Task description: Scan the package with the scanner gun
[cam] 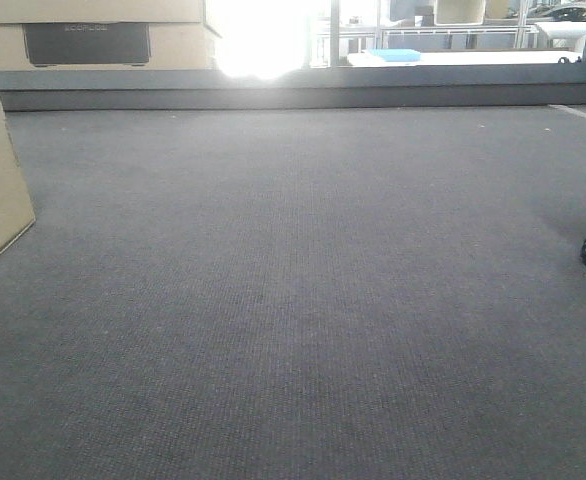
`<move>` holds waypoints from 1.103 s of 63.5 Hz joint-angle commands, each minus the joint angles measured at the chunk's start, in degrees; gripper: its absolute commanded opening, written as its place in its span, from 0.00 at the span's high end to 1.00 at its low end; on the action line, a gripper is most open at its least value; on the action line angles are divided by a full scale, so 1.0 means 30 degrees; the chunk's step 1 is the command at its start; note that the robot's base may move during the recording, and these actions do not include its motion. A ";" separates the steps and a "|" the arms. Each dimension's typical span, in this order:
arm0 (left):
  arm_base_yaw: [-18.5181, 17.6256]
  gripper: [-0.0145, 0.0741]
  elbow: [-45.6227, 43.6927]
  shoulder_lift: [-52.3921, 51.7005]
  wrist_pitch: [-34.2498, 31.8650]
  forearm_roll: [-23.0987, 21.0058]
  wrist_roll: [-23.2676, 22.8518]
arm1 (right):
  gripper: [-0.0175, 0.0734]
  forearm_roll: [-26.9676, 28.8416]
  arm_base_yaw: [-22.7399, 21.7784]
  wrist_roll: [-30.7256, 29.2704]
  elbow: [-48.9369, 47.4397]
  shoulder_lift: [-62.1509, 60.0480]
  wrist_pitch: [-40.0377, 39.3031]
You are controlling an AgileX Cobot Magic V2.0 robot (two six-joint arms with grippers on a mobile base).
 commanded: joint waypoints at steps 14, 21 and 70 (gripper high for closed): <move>0.0045 0.96 0.0001 -0.0116 -0.0432 0.0026 -0.0086 | 0.99 -0.1125 0.0759 -0.0175 0.0880 -0.0202 -0.0265; 0.0045 0.96 0.0001 -0.0116 -0.0432 0.0026 -0.0086 | 0.99 -0.1125 0.0759 -0.0175 0.0880 -0.0202 -0.0265; 0.0045 0.96 0.0001 -0.0116 -0.0432 0.0026 -0.0086 | 0.99 -0.1121 0.0759 -0.2780 0.0880 -0.0202 -0.0265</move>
